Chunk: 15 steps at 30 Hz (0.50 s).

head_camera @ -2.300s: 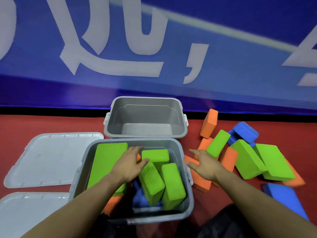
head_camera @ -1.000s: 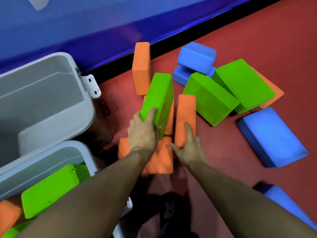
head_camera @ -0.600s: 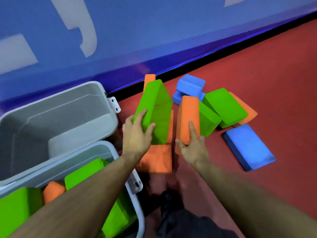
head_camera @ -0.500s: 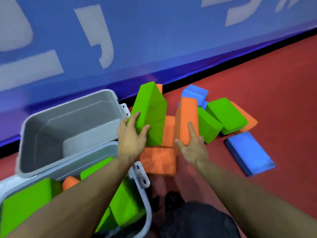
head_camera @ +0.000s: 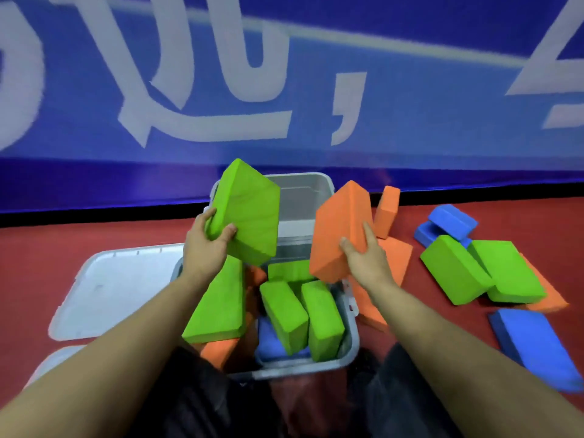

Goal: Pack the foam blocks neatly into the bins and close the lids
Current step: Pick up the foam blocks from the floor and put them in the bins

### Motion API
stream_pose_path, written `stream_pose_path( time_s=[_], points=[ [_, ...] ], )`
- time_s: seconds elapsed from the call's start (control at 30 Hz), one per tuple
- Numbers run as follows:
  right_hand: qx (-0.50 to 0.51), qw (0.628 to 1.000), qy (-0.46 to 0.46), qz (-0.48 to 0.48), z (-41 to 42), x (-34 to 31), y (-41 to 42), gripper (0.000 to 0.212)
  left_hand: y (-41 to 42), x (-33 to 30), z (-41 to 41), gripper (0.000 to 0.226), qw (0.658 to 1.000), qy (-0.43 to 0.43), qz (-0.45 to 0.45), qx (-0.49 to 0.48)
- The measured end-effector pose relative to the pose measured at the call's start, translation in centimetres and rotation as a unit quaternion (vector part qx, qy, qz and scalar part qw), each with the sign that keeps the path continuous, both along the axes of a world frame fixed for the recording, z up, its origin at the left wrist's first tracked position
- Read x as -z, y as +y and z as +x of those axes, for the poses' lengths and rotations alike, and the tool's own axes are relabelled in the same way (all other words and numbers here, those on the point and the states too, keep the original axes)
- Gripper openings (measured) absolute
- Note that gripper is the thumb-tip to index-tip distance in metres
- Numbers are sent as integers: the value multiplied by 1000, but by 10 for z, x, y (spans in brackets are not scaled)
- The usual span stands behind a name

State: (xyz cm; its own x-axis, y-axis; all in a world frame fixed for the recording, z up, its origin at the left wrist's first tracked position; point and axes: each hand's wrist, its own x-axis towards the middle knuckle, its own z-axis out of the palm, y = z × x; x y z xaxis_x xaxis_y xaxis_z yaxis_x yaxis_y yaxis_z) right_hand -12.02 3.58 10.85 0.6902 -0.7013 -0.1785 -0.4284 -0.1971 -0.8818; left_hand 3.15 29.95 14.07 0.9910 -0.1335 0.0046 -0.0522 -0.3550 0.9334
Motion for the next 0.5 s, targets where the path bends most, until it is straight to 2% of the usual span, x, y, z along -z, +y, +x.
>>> stream_pose_path(
  time_s=[0.07, 0.13, 0.2, 0.3, 0.4, 0.5],
  points=[
    [7, 998, -30, 52, 0, 10, 20, 77, 33, 11, 2, 67, 998, 35, -35, -39],
    [16, 990, -41, 132, 6, 13, 30, 65, 53, 12, 0, 53, 990, 84, -75, -79],
    [9, 975, -38, 218, 12, 11, 34, 51, 63, 13, 3, 40, 978, 125, -125, -108],
    [8, 943, -23, 331, 19, 12, 38, 43, 72, 22, 8, 39, 958, 190, -174, -129],
    [11, 927, -8, 376, 28, 17, 43, 39, 82, 35, 14, 38, 949, 239, -161, -125],
    [-2, 927, 63, 369, 35, 28, 48, 41, 84, 42, 19, 34, 938, 298, -150, -92]
  ],
)
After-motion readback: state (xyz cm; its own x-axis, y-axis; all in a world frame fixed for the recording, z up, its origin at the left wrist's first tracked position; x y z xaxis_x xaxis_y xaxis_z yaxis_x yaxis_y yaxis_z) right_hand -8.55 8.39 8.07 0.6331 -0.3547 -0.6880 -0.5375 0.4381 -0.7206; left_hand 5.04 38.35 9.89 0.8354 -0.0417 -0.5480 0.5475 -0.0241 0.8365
